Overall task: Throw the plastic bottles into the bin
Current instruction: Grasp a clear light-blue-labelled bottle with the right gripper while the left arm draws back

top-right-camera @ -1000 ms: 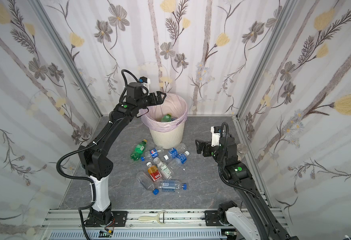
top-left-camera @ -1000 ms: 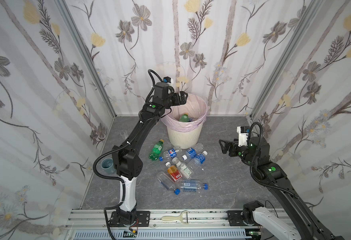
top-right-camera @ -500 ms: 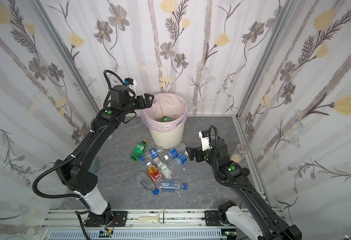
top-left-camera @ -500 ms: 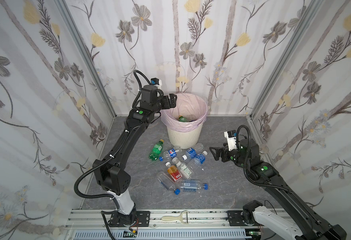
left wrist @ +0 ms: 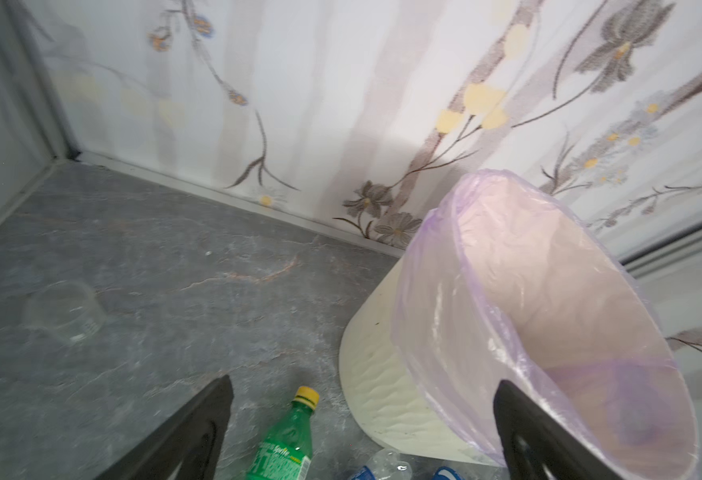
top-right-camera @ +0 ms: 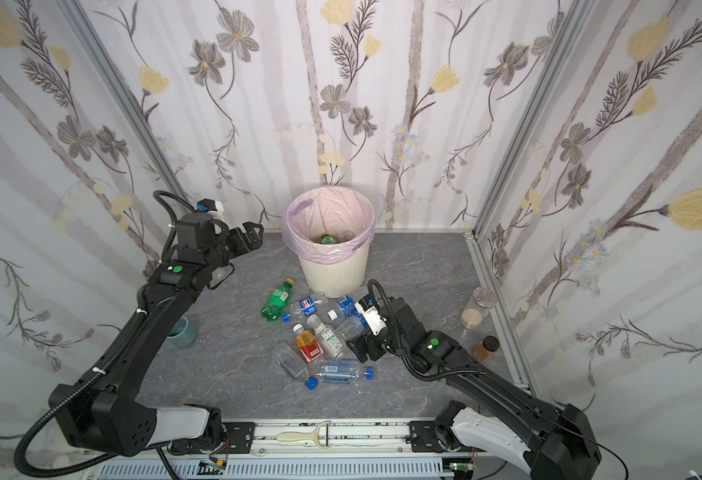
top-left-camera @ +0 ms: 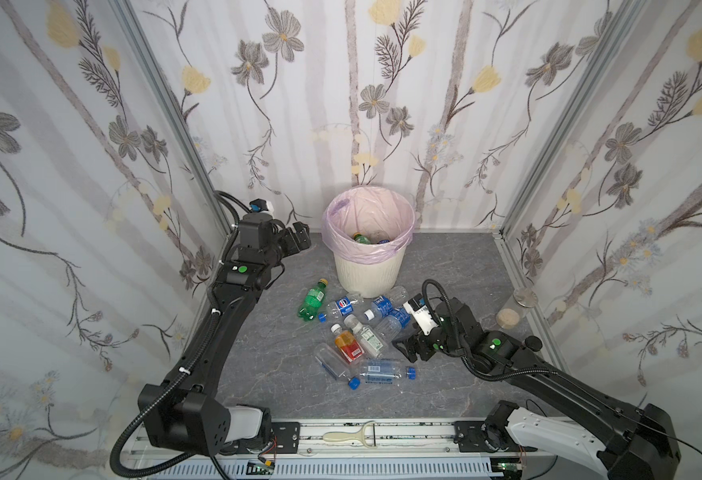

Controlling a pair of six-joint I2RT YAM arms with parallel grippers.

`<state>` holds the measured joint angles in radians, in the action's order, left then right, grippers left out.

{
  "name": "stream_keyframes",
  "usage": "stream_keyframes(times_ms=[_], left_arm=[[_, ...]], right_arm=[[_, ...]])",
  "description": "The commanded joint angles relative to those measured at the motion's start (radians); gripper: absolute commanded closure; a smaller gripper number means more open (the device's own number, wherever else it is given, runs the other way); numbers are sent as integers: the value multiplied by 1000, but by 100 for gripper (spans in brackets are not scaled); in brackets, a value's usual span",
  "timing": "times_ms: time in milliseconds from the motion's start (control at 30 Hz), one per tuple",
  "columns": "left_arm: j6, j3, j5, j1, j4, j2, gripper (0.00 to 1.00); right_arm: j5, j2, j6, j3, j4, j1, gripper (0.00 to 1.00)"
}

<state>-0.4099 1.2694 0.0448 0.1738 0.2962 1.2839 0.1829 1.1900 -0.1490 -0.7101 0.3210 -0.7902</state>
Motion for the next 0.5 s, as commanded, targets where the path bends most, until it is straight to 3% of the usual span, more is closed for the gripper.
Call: stream_keyframes(times_ms=[0,100,233,467], left_arm=[[-19,-83,-87,-9,-61,-83,0],[27,-150,-60,-11,-62,-144,0],[38,-246,-107,-17,-60,-216,0],[42,-364,-128,-22,-58,-298,0]], right_arm=[[21,60,96,-21,-33,-67,7],[27,132,176,-37,-30,-124,8],[32,215,252,-71,-13,-180,10],[-13,344,307,-121,67,-230,15]])
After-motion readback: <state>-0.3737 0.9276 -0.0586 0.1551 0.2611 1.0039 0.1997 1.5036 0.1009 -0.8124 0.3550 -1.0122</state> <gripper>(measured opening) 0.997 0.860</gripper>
